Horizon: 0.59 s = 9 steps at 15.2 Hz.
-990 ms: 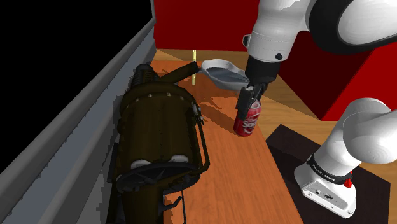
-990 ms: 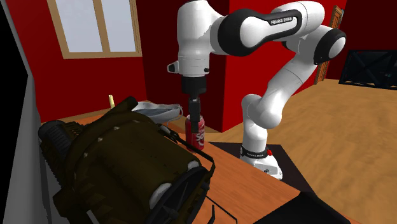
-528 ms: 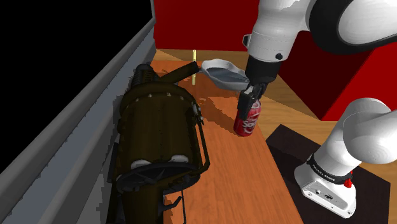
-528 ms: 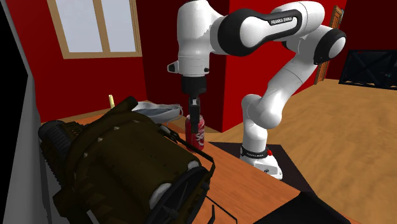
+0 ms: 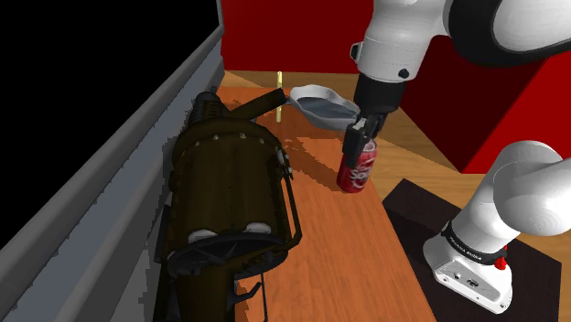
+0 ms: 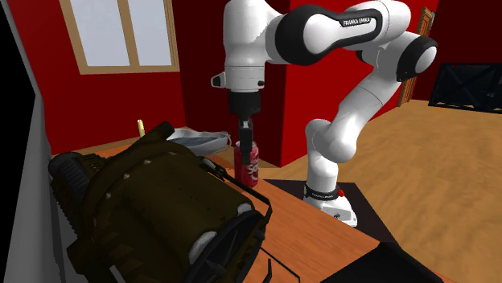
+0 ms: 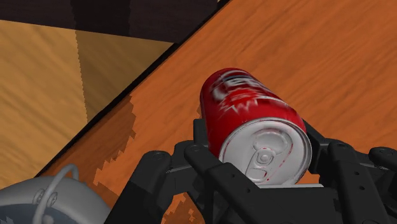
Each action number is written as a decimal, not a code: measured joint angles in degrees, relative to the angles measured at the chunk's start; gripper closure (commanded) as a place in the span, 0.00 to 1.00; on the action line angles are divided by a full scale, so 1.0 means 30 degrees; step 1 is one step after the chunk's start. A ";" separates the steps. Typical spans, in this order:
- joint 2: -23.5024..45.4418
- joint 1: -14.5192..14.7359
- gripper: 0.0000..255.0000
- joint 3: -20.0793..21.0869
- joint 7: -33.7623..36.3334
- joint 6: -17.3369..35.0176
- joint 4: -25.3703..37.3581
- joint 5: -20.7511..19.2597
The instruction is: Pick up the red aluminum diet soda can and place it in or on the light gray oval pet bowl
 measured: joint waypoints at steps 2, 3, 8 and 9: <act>0.0007 -0.0026 1.00 -0.0091 0.0055 -0.0496 0.0507 -0.0077; -0.0019 -0.0036 1.00 -0.0154 0.0050 -0.0702 0.0680 -0.0116; 0.0182 -0.0167 1.00 -0.0406 0.0146 -0.1965 0.2142 -0.0372; 0.0241 -0.0192 1.00 -0.0435 0.0164 -0.2147 0.2383 -0.0412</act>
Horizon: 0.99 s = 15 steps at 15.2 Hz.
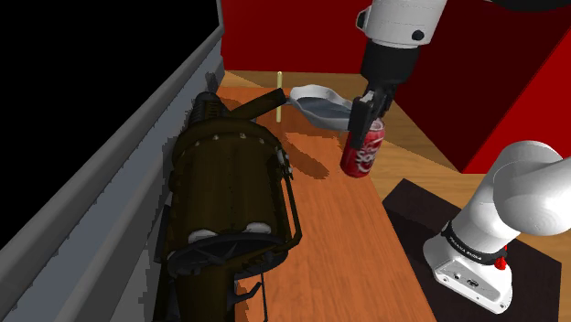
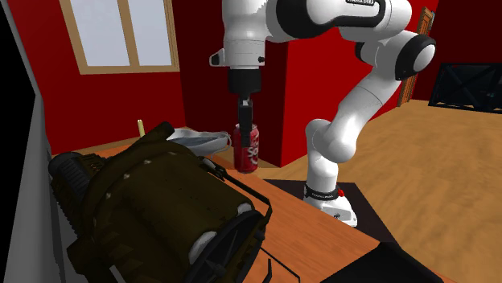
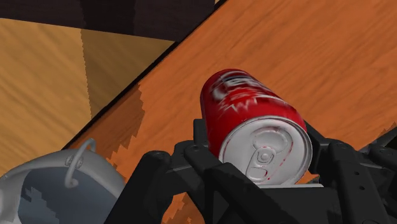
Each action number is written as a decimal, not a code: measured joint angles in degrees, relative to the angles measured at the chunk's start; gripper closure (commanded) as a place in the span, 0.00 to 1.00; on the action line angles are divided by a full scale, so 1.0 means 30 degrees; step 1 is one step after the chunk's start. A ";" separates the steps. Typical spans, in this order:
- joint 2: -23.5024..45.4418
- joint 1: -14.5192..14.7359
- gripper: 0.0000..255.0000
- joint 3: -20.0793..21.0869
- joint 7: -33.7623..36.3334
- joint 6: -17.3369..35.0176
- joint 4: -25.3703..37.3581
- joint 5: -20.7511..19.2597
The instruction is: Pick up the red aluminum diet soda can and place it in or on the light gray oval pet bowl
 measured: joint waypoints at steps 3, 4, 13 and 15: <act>0.0096 -0.0038 1.00 -0.0100 0.0111 -0.0761 0.0862 -0.0098; 0.0210 -0.0085 1.00 -0.0145 0.0099 -0.0926 0.1135 -0.0162; 0.0851 -0.0283 1.00 -0.0431 0.0323 -0.3022 0.3856 -0.0510; 0.1098 -0.0347 1.00 -0.0489 0.0384 -0.3567 0.4644 -0.0608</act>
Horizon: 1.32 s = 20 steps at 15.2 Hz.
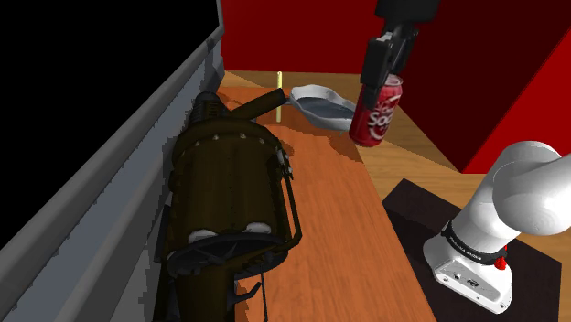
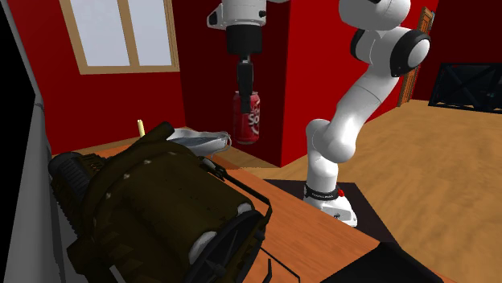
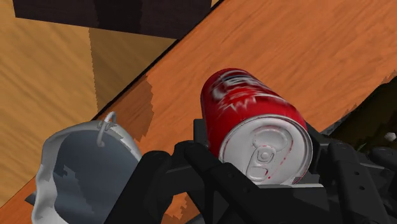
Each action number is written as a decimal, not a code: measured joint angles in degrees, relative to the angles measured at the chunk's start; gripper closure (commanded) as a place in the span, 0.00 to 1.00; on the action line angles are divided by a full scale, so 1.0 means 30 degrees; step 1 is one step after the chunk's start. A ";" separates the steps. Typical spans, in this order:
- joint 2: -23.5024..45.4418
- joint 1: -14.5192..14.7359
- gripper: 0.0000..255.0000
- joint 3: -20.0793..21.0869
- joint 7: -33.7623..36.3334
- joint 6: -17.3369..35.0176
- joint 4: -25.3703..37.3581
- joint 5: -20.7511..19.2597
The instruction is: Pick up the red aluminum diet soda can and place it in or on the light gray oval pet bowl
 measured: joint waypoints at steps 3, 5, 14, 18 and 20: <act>0.0291 -0.0070 1.00 -0.0079 0.0067 -0.0690 0.0972 -0.0111; 0.0508 -0.0112 1.00 -0.0097 0.0155 -0.1171 0.1671 -0.0171; 0.2873 -0.1129 1.00 -0.1880 -0.2324 -0.1290 0.3741 -0.1719; 0.4570 -0.1710 1.00 -0.2810 -0.3720 -0.1403 0.5391 -0.2512; 0.5397 -0.2001 1.00 -0.3293 -0.4459 -0.1461 0.6203 -0.2860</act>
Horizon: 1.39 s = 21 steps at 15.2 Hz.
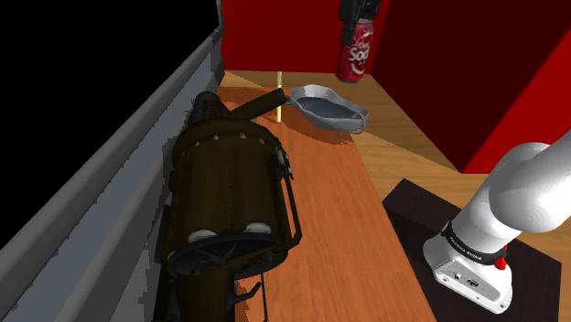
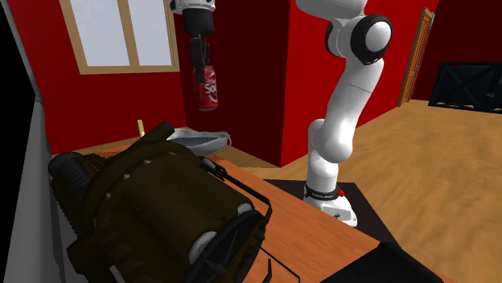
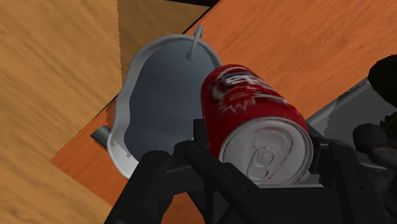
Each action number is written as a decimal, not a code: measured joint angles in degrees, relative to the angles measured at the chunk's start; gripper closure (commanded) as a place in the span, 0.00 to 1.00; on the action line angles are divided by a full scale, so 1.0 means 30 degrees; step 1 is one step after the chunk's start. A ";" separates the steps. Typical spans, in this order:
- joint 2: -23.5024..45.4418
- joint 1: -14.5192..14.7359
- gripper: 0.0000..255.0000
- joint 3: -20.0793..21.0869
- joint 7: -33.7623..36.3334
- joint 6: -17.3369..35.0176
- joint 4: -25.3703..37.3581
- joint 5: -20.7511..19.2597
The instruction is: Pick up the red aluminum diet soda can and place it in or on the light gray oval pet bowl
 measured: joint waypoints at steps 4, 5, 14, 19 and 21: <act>0.1746 -0.0519 1.00 -0.0777 -0.1284 -0.0014 0.1671 -0.0553; 0.2322 -0.0653 1.00 -0.0957 -0.1593 -0.0147 0.2358 -0.0687; 0.2901 -0.0990 1.00 -0.1443 -0.2509 0.1618 0.1129 -0.0897; 0.2467 -0.0981 1.00 -0.1451 -0.2572 0.3011 -0.0695 -0.0840; 0.2277 -0.0982 1.00 -0.1466 -0.2617 0.3523 -0.1395 -0.0820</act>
